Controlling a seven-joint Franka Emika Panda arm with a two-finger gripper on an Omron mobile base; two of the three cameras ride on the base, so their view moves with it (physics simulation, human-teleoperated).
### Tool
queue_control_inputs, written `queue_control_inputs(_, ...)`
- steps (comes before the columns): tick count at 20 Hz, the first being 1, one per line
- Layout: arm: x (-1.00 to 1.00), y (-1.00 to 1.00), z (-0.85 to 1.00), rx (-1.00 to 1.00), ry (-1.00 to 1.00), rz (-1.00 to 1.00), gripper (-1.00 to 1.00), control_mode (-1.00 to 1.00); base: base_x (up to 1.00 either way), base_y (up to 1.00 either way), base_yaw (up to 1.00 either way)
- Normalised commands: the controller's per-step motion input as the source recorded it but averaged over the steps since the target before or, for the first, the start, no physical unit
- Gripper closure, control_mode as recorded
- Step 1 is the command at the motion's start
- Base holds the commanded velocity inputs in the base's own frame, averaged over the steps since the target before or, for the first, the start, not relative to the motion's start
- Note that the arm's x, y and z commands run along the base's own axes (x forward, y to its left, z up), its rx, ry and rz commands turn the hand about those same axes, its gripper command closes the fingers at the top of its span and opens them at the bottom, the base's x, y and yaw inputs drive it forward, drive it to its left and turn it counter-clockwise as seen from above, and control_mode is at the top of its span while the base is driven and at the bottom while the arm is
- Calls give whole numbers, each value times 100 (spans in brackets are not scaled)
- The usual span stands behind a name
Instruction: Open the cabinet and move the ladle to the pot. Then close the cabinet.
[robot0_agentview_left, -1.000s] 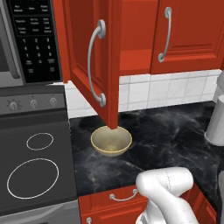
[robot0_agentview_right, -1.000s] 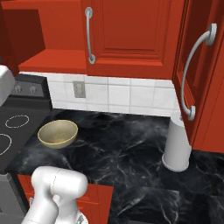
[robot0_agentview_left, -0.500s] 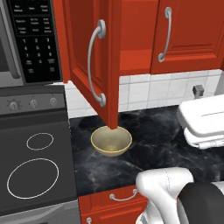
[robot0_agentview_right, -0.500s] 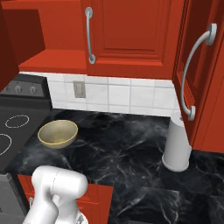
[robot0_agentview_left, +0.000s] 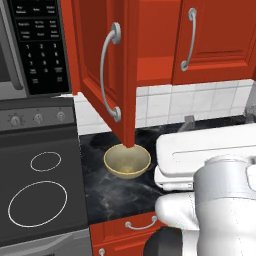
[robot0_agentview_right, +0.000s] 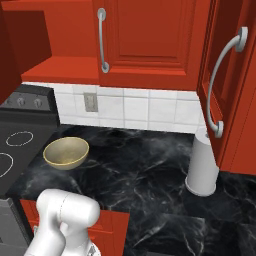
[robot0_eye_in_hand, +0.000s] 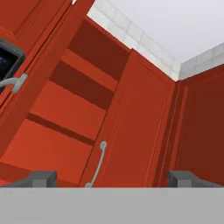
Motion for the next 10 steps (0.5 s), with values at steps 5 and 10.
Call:
queue_control_inputs(5, 0, 55, -22, -12, -2, -21, -100, -100, 0, 0, 0)
queue_control_inputs(10, 11, 44, -26, -11, -4, -20, -100, -100, 0, 0, 0)
